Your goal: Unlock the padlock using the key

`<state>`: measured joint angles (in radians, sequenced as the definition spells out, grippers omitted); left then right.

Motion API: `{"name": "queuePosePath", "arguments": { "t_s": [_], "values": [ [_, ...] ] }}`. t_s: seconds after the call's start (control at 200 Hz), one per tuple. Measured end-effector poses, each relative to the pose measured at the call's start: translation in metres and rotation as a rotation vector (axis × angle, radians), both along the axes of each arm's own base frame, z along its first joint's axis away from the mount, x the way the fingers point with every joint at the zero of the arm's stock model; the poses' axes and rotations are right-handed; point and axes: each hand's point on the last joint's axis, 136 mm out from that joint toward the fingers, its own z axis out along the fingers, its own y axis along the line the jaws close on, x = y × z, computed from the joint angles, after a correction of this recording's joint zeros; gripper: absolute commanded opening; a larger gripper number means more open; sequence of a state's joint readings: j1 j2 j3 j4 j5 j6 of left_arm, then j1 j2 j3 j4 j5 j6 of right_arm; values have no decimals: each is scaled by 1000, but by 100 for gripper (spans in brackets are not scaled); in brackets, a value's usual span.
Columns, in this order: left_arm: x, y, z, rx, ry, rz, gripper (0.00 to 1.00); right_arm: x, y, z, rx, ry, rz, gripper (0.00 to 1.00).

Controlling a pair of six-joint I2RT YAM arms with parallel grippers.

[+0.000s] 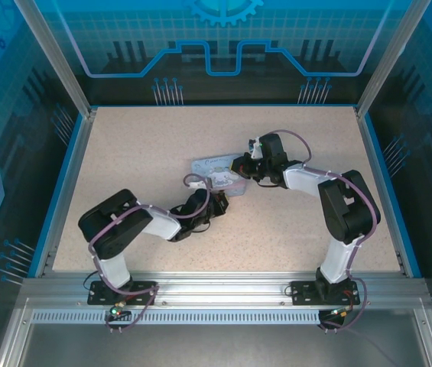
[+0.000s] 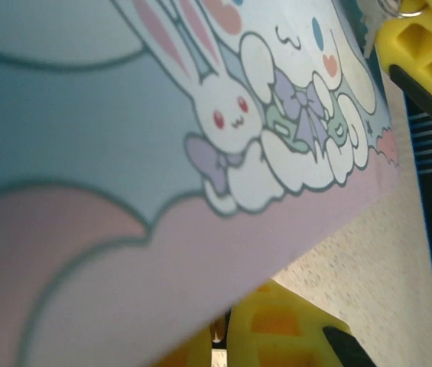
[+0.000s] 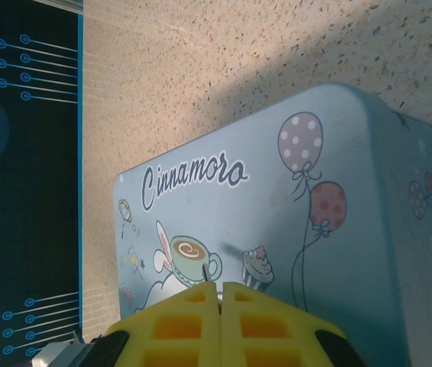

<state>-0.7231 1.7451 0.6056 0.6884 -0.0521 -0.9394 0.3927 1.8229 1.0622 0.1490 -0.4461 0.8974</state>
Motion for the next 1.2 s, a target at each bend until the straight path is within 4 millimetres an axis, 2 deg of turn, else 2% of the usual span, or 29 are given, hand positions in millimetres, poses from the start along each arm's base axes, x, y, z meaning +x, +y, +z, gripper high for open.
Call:
{"name": "queuePosePath", "arguments": {
  "t_s": [0.305,0.415,0.515,0.665,0.765,0.855,0.965,1.2],
  "values": [
    [-10,0,14,-150,108,-89,0,-4,1,9,26,-6,22,0],
    [-12,-2,26,-196,116,-102,0,-6,-4,21,39,-17,18,0],
    [-13,-3,40,-231,108,-109,0,-6,-13,44,58,-48,3,0],
    [-15,-2,50,-240,112,-108,0,-9,-29,100,105,-157,-25,0],
    [-16,0,53,-233,123,-105,0,-26,-36,135,138,-228,-27,0],
    [-17,1,57,-232,126,-104,0,-48,-41,148,159,-258,-19,0],
    [-15,0,64,-239,125,-108,0,-74,-48,137,166,-240,-15,0],
    [-10,-1,74,-276,138,-103,0,-117,-60,74,170,-88,-35,0]
  ]
}}
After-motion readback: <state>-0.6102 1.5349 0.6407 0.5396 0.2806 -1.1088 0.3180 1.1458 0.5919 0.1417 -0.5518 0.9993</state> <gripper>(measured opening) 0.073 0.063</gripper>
